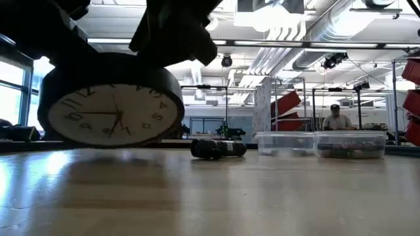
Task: Insert battery
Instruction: Move the black wall clock to the middle left of the table
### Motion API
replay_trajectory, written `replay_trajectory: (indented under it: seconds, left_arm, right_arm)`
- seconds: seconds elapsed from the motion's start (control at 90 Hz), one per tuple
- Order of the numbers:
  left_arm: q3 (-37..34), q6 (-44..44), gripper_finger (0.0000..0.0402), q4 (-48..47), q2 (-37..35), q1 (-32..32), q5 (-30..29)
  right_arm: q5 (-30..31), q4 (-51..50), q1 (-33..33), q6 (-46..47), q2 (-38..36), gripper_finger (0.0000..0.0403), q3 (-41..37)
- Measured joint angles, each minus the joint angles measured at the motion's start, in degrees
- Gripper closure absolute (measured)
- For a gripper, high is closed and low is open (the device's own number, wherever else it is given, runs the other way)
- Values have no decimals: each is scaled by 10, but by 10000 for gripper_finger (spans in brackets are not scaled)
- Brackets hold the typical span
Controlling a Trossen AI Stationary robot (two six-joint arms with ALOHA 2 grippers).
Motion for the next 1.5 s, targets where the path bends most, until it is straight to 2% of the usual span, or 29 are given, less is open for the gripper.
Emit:
replay_trajectory:
  seconds: [0.322, 0.433, 0.633, 0.756, 0.867, 1.011, 1.144, 1.278, 1.5]
  left_arm:
    - [1, 16, 401, 34, -1, 0, 33]
    - [1, 24, 401, 33, -1, 0, 30]
    - [1, 33, 399, 36, -3, 0, 19]
    - [2, 52, 387, 31, -15, -1, 21]
    - [2, 98, 358, 11, -53, -10, 18]
    - [1, 149, 307, -52, -132, -34, -19]
    - [2, 150, 275, -122, -202, -58, -60]
    - [3, 149, 267, -160, -249, -90, -93]
    - [2, 159, 266, -194, -268, -152, -213]
  right_arm:
    - [7, 18, -29, 26, 19, 140, 0]
    - [-4, 26, -32, 33, 20, 168, -1]
    - [14, 24, -28, 42, 20, 251, -2]
    - [15, 31, -26, 52, 20, 255, -2]
    - [30, 50, -23, 77, 20, 263, -1]
    - [51, 70, -22, 91, 19, 273, 4]
    - [89, 56, -23, 88, 16, 273, 28]
    - [100, 27, -25, 94, 5, 273, 50]
    - [61, -88, -30, 216, -15, 273, 77]
